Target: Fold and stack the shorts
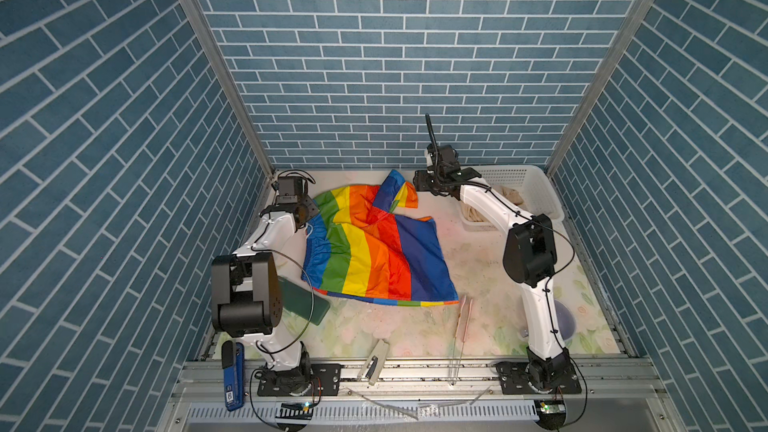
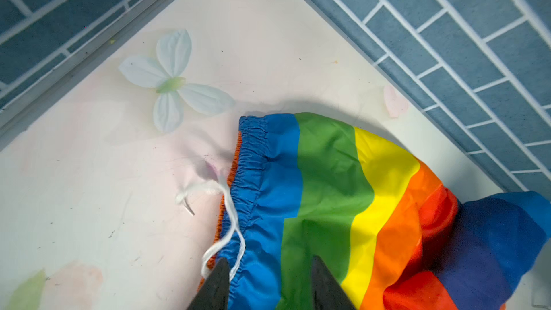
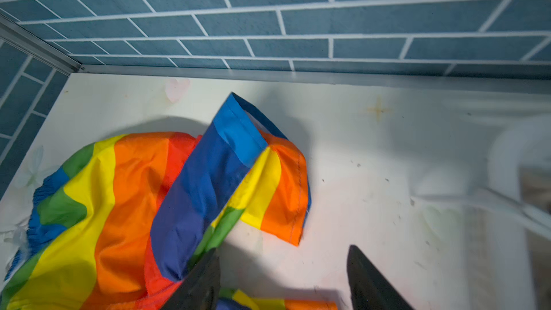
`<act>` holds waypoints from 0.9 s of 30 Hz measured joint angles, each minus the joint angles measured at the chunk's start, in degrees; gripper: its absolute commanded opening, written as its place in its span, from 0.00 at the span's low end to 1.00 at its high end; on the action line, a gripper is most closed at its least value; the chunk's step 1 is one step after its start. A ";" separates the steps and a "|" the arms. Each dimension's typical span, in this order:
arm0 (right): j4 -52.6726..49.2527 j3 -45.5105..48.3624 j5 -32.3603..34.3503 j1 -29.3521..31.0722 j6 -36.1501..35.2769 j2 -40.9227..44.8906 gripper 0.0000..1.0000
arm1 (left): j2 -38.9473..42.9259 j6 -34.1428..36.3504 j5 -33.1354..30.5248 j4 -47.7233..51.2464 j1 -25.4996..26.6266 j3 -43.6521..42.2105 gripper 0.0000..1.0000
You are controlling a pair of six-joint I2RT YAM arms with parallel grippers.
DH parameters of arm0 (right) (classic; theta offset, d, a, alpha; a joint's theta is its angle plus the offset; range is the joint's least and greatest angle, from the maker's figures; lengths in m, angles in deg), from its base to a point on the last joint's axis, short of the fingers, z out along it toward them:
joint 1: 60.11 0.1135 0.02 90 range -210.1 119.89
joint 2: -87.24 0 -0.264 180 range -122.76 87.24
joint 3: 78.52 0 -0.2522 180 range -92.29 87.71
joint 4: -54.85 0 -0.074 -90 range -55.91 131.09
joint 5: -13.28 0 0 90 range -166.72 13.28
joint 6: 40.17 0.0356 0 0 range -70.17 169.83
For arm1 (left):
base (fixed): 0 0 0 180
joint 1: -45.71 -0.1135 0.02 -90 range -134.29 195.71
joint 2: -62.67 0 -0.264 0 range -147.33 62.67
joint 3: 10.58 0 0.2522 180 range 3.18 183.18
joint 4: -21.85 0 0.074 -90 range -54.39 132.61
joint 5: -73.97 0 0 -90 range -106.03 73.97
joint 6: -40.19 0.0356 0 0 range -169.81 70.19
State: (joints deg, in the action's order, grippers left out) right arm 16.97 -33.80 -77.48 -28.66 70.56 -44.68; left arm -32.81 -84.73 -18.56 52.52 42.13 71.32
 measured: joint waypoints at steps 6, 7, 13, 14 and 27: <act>3.93 -6.58 -4.72 0.00 -0.11 -9.25 0.76 | 2.97 1.62 -4.20 3.21 3.52 -0.02 0.44; 5.14 -7.19 -6.14 0.00 -0.11 -10.67 0.77 | 3.52 2.03 -4.37 3.17 4.72 -0.02 0.37; 11.52 -12.41 -11.96 -0.31 0.26 -18.49 0.79 | 0.70 3.39 -3.54 2.82 9.68 1.05 0.29; 12.46 -13.64 -12.41 -0.35 0.59 -19.69 0.80 | -0.28 3.45 -3.34 2.62 10.19 1.33 0.29; 22.25 -23.82 -15.13 -2.43 12.02 -30.08 0.05 | -11.26 3.52 -1.20 -0.20 13.49 4.28 0.28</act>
State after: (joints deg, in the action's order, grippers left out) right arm 39.22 -57.62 -92.60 -31.09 82.58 -74.75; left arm -44.07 -81.21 -19.76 52.32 55.62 75.61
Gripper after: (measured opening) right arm 0.152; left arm 0.293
